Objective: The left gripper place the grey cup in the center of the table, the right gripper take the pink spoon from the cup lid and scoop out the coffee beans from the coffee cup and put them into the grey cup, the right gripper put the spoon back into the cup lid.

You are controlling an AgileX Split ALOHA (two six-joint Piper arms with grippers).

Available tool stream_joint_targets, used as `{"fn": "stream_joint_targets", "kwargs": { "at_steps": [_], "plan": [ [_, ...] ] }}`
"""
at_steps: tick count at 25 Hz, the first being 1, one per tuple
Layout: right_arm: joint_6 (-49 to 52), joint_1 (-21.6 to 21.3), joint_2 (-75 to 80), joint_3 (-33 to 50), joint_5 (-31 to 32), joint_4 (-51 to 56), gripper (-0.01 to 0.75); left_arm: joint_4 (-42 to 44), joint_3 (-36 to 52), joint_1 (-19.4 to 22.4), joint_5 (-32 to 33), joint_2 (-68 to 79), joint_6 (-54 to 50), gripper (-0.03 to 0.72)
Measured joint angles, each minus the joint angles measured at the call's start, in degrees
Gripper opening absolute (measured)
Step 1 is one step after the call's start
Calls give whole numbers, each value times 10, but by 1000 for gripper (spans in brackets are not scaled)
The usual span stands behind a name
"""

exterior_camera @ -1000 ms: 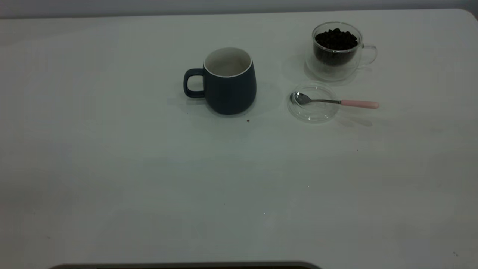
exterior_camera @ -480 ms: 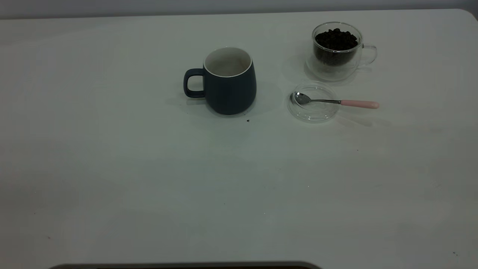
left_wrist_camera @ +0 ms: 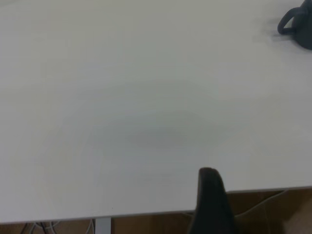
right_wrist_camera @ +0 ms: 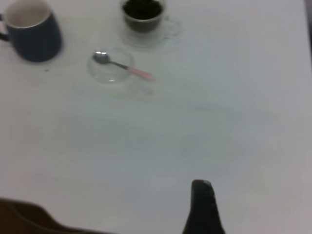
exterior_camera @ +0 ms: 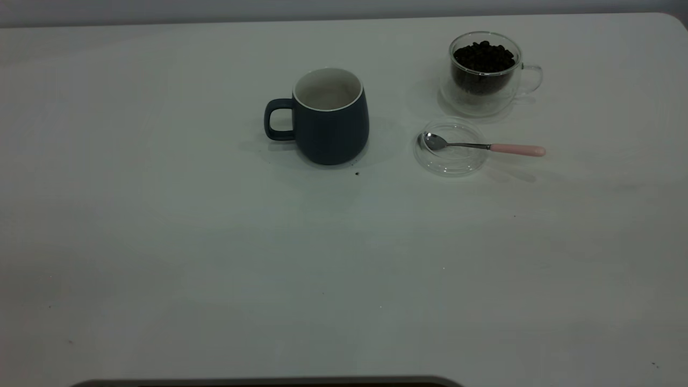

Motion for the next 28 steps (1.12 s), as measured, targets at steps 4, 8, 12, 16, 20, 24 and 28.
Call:
{"fn": "stream_joint_targets", "kwargs": {
  "at_steps": [4,8,12,16,20,24,28],
  "plan": [
    [8,-19,0,0,1,-10,591,0,0,0,0,0,0,567],
    [12,-20,0,0,1,-16,591,0,0,0,0,0,0,567],
    [17,-20,0,0,1,-19,591,0,0,0,0,0,0,567],
    [18,-20,0,0,1,-19,591,0,0,0,0,0,0,567],
    [19,-20,0,0,1,-19,591,0,0,0,0,0,0,567],
    [19,-20,0,0,1,-19,591,0,0,0,0,0,-1,567],
    [19,-20,0,0,1,-19,591,0,0,0,0,0,-1,567]
  ]
}}
